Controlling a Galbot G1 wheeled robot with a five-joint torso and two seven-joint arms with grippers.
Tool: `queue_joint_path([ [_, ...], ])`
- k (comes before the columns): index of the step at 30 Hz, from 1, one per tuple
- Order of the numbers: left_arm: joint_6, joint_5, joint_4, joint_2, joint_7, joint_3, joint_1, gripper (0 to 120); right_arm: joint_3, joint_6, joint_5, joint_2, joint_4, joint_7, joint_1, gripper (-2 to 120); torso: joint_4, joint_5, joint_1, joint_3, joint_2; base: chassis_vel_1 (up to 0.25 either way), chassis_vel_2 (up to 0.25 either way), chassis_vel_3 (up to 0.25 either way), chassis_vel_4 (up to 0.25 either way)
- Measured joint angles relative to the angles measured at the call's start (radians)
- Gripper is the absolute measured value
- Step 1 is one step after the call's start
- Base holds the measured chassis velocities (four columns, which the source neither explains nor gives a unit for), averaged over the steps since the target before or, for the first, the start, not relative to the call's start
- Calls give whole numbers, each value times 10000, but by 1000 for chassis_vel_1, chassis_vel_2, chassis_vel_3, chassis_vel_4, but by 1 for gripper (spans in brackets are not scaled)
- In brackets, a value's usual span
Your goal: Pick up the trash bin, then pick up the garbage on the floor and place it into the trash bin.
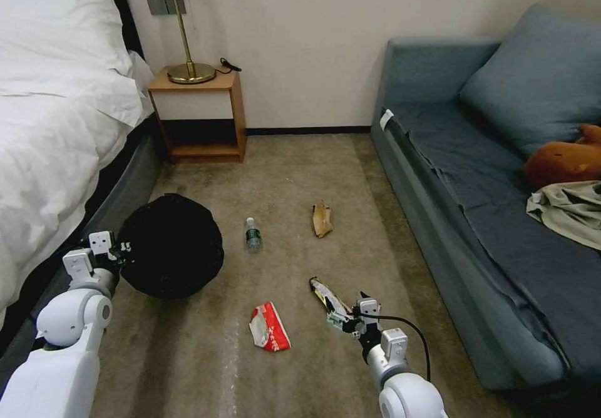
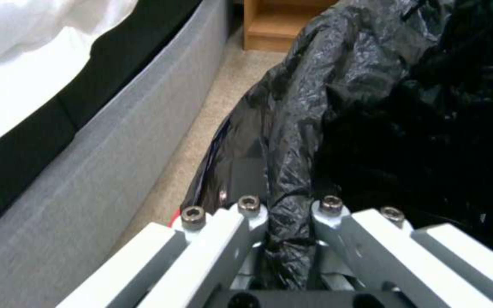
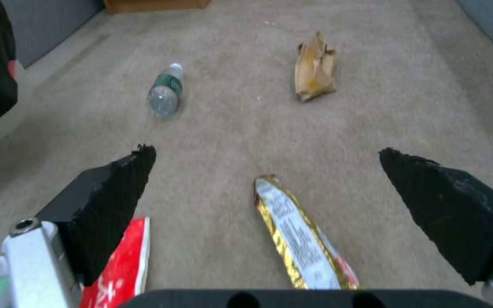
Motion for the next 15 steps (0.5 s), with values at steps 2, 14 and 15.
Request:
queue_joint_path([
  [2, -47, 5, -32, -13, 14, -1, 66, 3, 0, 17, -18, 4, -20, 0, -8, 100, -1, 1, 0, 0, 0, -90, 140, 96, -149],
  [14, -191, 2, -100, -24, 43, -94, 245, 3, -118, 45, -65, 69, -124, 7, -15, 100, 0, -1, 0, 0, 0, -89, 139, 93, -144],
  [15, -191, 2, -100, -24, 43, -94, 245, 3, -118, 45, -65, 69, -124, 7, -15, 100, 0, -1, 0, 0, 0, -85, 133, 91, -121],
])
